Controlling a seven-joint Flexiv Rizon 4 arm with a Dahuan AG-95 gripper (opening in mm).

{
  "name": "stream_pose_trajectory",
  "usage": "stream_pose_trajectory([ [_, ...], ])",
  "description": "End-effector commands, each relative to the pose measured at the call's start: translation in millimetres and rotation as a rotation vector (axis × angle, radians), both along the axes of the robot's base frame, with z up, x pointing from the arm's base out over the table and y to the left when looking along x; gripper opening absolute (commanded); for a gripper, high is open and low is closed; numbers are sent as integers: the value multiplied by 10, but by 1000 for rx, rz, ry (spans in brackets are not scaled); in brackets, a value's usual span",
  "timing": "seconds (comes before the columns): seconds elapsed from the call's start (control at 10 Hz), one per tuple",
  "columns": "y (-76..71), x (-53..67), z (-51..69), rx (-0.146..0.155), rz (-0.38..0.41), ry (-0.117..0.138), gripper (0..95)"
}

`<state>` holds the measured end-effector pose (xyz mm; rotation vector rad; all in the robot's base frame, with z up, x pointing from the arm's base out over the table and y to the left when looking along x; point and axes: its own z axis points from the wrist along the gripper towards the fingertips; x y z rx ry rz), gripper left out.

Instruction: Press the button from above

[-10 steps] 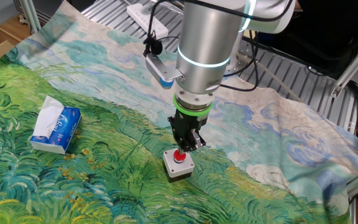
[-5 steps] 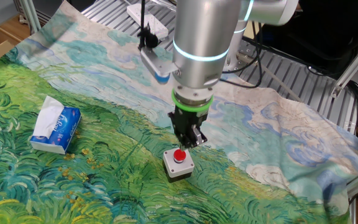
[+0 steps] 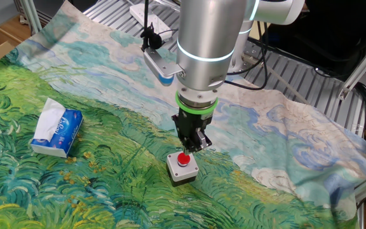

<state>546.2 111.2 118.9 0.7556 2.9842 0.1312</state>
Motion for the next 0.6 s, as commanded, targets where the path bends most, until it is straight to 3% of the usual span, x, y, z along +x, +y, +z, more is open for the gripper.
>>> stream_pose_trajectory([
  [0.1, 1, -11, 17, 0, 0, 2, 0],
  [0.6, 1, -11, 16, 7, -65, 12, 0],
])
